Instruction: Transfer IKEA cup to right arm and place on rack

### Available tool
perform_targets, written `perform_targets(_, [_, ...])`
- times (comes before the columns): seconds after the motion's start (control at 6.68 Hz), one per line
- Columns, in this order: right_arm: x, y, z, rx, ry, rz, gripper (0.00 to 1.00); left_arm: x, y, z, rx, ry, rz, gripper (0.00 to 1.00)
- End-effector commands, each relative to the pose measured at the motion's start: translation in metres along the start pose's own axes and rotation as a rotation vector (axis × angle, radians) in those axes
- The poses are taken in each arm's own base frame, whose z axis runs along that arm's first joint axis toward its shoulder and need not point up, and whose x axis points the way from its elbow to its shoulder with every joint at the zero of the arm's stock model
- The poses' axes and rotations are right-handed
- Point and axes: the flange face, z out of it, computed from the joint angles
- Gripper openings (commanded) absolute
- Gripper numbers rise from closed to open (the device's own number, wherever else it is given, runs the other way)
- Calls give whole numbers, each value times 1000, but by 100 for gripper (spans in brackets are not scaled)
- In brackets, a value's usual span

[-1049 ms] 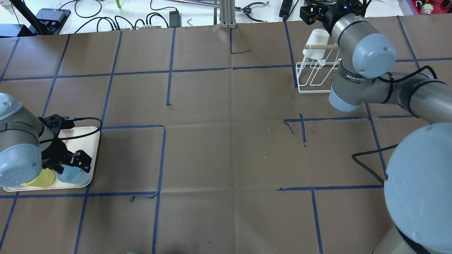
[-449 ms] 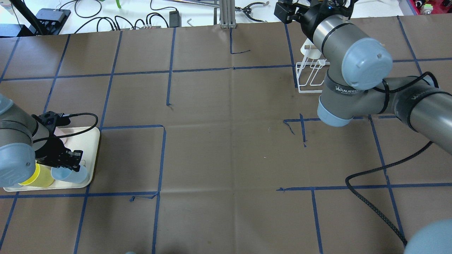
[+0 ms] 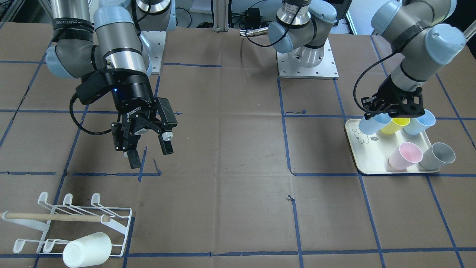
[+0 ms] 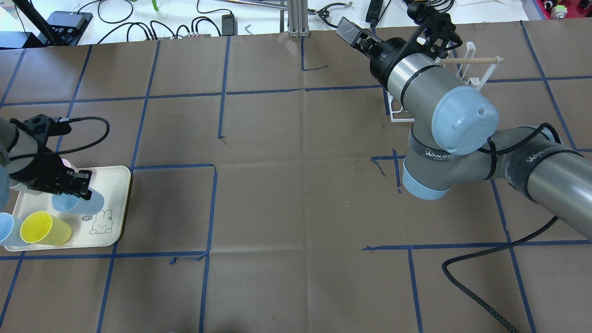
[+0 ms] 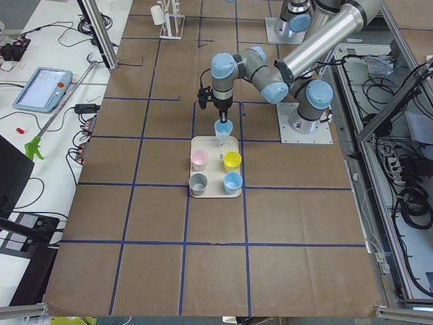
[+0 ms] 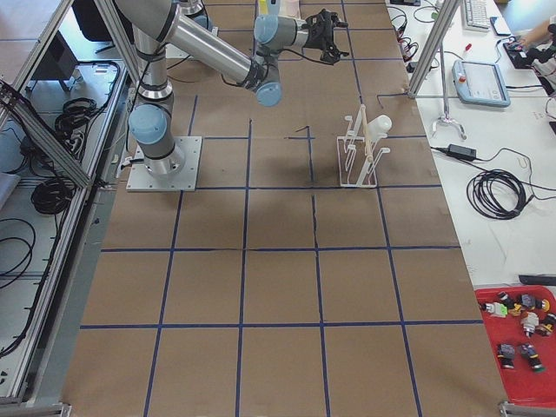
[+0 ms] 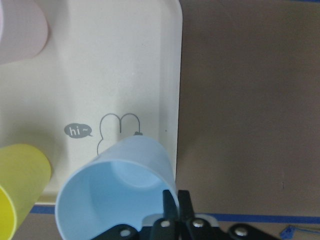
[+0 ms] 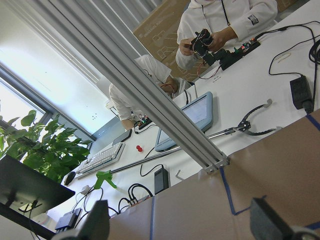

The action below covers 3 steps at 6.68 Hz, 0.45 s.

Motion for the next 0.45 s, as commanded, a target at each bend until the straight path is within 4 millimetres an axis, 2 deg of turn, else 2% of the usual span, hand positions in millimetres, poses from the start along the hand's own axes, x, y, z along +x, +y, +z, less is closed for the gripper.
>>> perform_targets(0.0, [3, 23, -13, -7, -31, 334, 100, -1, -43, -114, 12, 13, 37, 0])
perform_targets(0.15, [5, 26, -14, -19, -28, 467, 100, -12, -84, -126, 31, 18, 59, 0])
perform_targets(0.3, [-1, 27, -16, -25, -39, 655, 100, -14, -109, -137, 87, 76, 71, 0])
